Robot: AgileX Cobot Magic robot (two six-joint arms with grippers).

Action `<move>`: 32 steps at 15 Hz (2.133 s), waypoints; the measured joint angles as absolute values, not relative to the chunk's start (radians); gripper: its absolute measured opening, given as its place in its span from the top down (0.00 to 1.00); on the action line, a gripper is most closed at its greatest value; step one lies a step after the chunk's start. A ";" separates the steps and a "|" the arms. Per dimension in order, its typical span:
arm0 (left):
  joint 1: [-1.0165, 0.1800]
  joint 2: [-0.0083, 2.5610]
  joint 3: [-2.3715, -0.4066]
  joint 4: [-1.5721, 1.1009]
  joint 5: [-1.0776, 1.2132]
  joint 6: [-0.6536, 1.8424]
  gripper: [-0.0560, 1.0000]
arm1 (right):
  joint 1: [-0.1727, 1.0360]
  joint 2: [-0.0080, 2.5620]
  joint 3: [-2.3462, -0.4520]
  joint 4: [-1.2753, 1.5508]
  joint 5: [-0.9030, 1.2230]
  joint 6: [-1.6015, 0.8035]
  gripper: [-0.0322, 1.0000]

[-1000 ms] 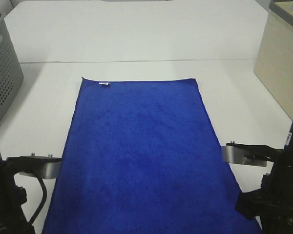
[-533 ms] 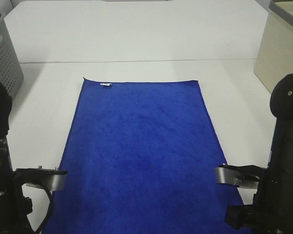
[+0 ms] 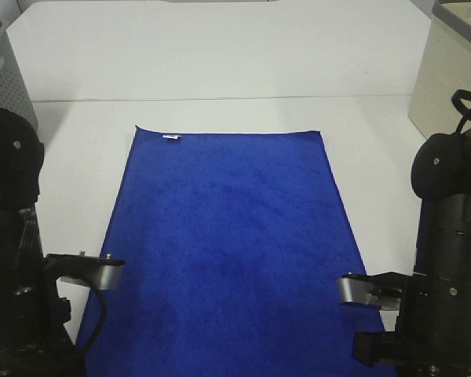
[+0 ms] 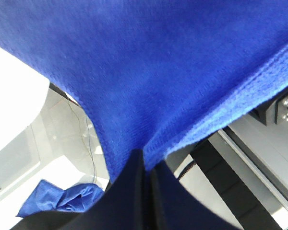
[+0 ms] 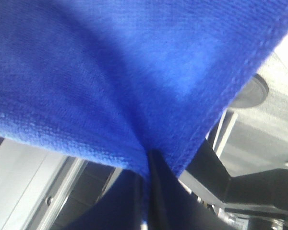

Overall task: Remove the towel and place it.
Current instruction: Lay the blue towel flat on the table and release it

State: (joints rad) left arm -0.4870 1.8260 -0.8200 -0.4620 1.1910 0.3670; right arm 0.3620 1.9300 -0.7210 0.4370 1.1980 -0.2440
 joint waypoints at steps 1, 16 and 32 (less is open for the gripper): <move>-0.487 1.853 -0.838 -0.458 1.191 0.367 0.95 | 0.362 1.948 -0.723 0.433 1.199 -0.245 0.95; -0.487 2.025 -0.888 -0.423 1.200 0.345 0.81 | 0.358 2.036 -0.726 0.437 1.201 -0.248 0.79; -0.487 1.826 -0.918 -0.414 1.207 0.197 0.44 | 0.358 1.842 -0.821 0.448 1.210 -0.233 0.40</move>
